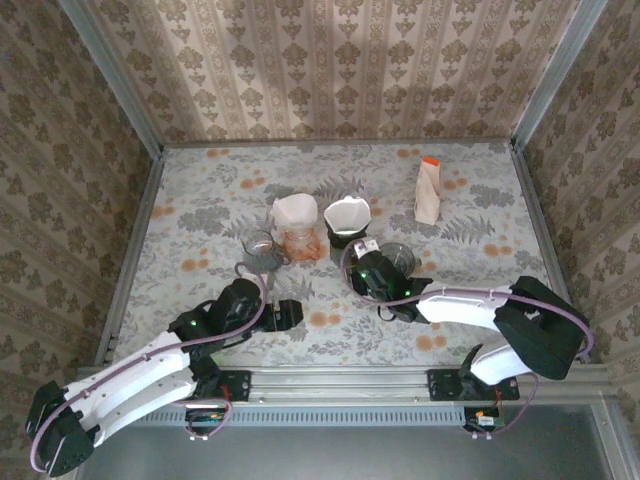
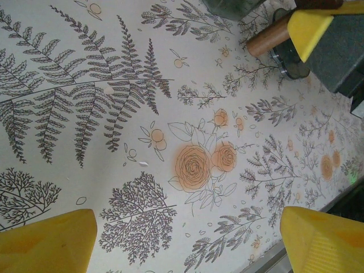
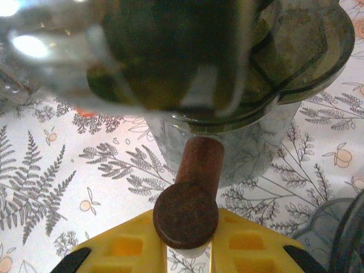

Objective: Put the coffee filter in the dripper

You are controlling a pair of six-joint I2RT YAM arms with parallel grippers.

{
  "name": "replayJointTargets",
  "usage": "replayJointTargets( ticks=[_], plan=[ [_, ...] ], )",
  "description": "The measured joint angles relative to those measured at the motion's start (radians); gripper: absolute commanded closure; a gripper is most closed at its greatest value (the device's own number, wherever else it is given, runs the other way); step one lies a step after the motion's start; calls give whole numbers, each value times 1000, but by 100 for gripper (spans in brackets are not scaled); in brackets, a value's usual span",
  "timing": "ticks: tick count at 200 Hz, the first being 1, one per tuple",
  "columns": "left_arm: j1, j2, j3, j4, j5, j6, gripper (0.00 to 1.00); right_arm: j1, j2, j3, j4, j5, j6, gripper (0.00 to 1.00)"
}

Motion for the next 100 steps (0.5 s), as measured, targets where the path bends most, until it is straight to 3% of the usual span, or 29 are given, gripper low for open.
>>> replayJointTargets(
  ticks=[100],
  plan=[
    [0,-4,0,-15,-3,0,15,-4,14,2,10,-13,4,51]
  ],
)
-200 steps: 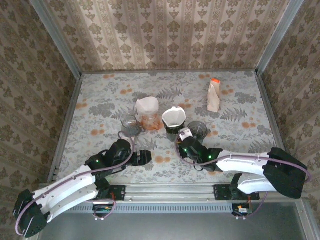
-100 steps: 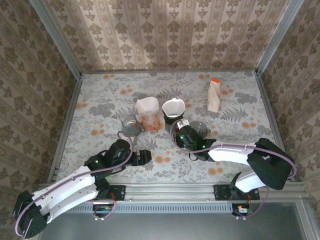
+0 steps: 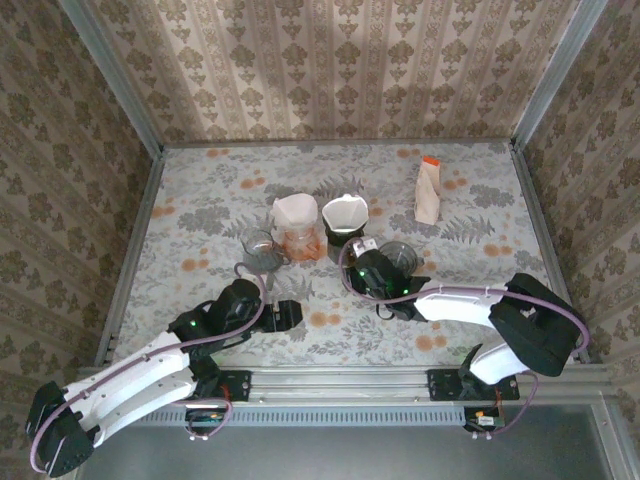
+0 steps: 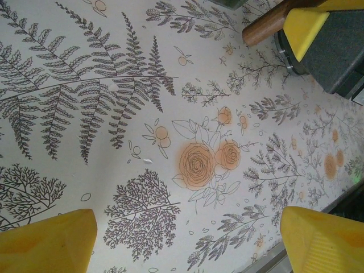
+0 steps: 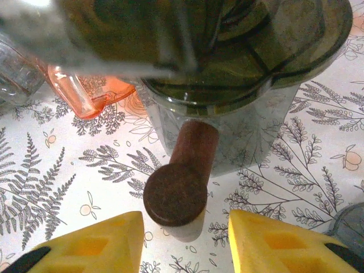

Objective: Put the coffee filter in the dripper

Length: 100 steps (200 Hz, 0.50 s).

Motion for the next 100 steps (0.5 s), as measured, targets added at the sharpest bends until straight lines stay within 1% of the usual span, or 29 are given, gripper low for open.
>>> replayJointTargets(
  ticks=[36,100],
  plan=[
    [0,0,0,0,0,0,15,5,-57,-34,-25,-2,10,45],
    [0,-33,0,-26,-24,-3,14,68,-322,-121,-138,11,78,41]
  ],
)
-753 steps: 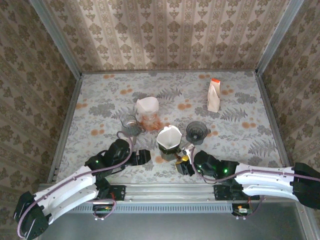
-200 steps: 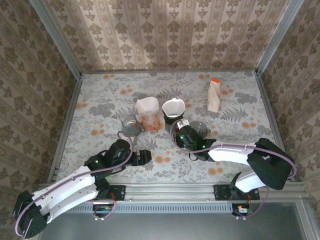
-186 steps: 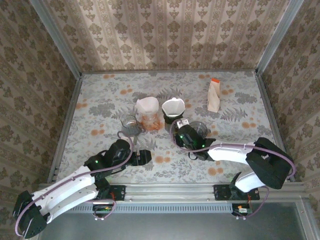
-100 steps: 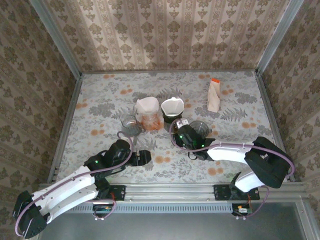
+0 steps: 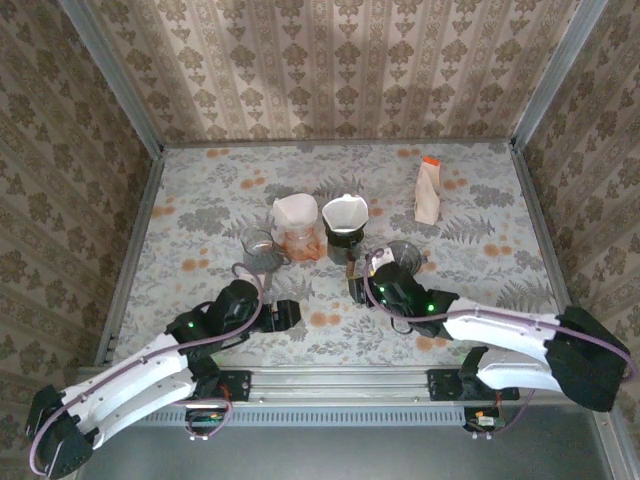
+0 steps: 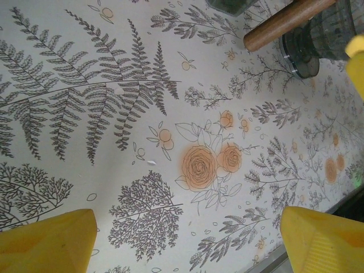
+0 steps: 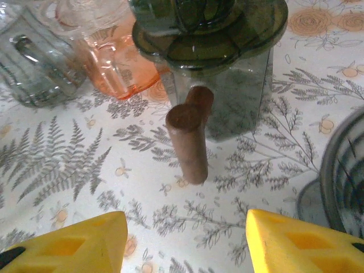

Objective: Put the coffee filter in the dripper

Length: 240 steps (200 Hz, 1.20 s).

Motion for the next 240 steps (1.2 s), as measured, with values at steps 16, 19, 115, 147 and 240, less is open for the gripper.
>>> replayJointTargets(
  ticks=[16,19,115,147,240],
  plan=[
    [6,-18,0,-17,-17,0,15,19,-77,-23,-37,0,15,41],
    [8,-21,1,-20,-19,0,16,23,-92,-25,-45,0,17,41],
    [481,-56,88,-93,-24,46,45,146,-71,-32,-26,-88,-10,42],
    [698,89,98,28,39,68,39,163,-12,4,-19,-100,-31,43],
    [924,821,402,528,300,105,40,164,-19,34,-24,-110,-48,43]
  ],
)
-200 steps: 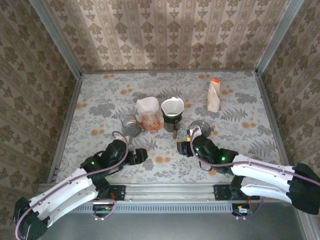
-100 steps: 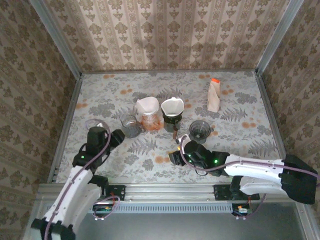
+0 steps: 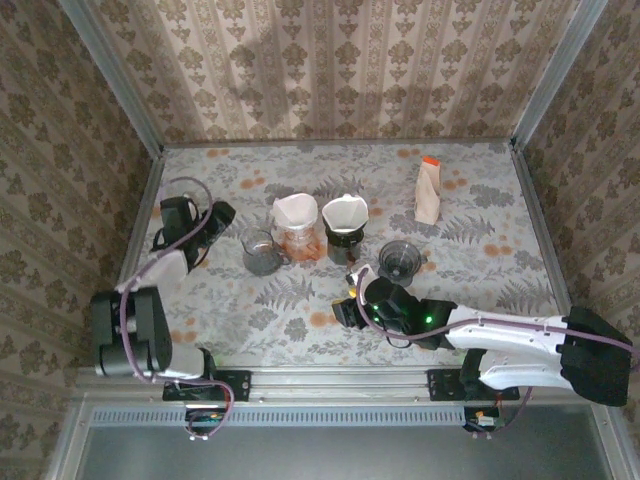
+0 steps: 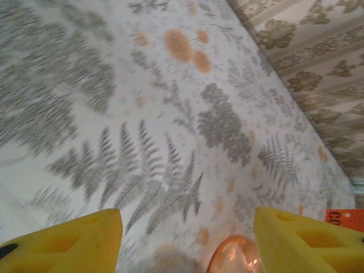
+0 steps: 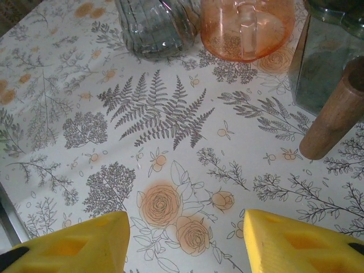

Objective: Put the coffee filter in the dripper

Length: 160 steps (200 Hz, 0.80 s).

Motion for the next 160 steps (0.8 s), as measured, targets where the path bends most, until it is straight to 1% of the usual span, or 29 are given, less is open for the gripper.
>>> replayJointTargets(
  ticks=[17,36,46,64,89,115,160],
  plan=[
    [0,117,71,29,62,19,43,0,-29,0,-3,1,-5,43],
    [-2,226,137,42,131,38,51,0,-54,0,-10,5,-8,44],
    [-6,268,162,41,163,53,54,0,-66,0,-18,8,-8,44],
    [-19,322,197,31,205,78,56,1,-93,-5,-27,18,-8,44],
    [-43,346,219,14,243,109,57,2,-139,-20,-39,35,-8,44],
    [-64,351,216,21,286,114,59,2,-179,-32,-63,56,-11,43],
    [-98,348,124,68,313,100,60,2,-227,-36,-81,86,-24,43]
  ],
)
